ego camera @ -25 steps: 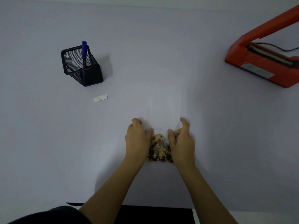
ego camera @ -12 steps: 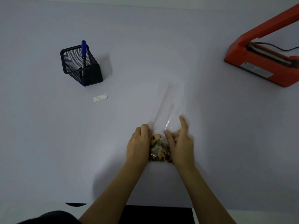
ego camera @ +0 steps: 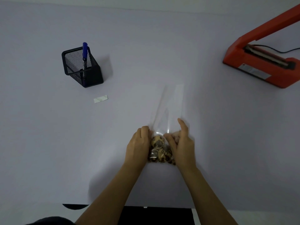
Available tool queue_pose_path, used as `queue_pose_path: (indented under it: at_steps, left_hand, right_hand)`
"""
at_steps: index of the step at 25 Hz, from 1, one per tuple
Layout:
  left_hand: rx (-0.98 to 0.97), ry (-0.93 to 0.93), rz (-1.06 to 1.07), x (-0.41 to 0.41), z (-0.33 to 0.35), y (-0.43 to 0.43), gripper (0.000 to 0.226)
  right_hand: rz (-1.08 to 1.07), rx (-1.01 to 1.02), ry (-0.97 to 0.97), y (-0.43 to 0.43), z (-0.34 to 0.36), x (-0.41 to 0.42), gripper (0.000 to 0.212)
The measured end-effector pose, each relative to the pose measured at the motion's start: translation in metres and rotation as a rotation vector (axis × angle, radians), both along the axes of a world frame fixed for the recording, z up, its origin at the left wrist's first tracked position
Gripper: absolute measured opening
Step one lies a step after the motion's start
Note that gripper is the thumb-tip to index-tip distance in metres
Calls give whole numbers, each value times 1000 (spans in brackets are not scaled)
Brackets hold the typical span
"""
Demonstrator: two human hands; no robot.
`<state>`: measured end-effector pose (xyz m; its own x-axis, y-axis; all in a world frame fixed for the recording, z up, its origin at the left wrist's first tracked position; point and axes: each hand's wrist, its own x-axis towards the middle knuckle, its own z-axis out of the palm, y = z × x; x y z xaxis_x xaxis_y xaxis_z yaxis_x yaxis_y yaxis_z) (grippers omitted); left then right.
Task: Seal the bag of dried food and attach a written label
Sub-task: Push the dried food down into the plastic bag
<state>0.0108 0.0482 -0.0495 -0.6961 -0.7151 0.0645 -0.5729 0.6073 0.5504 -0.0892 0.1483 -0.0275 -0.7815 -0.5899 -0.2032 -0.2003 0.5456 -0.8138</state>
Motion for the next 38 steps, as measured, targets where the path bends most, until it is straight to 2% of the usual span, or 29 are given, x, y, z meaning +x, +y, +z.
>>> queue_pose_path:
  at_steps: [4, 12, 17, 21, 26, 30, 34, 36, 38]
  left_hand:
    - [-49, -6, -46, 1, -4, 1, 13]
    - [54, -44, 3, -8, 8, -3, 28]
    - [20, -116, 15, -9, 10, -4, 34]
    - [-5, -157, 51, -8, 6, -4, 40]
    - [149, -297, 119, -14, 20, -2, 44]
    - [120, -271, 98, -13, 21, -3, 42]
    - [84, -328, 81, -14, 19, -3, 39]
    - [30, -303, 85, -13, 19, -2, 34]
    - [-121, -244, 38, -12, 14, -2, 34]
  right_hand:
    - [23, -7, -59, 2, 0, -3, 71]
    - [66, 16, 11, 2, -5, -3, 47]
    - [129, -5, 216, 3, -14, -4, 22]
    - [116, -9, 233, 2, -15, -3, 22]
    - [100, 38, 203, 2, -9, -7, 25]
    - [99, 38, 203, 3, -10, -7, 27]
    - [84, 36, 238, 3, -14, -4, 27]
    - [74, 96, 300, 4, -14, -4, 26]
    - [86, 199, 446, 5, -14, -7, 24]
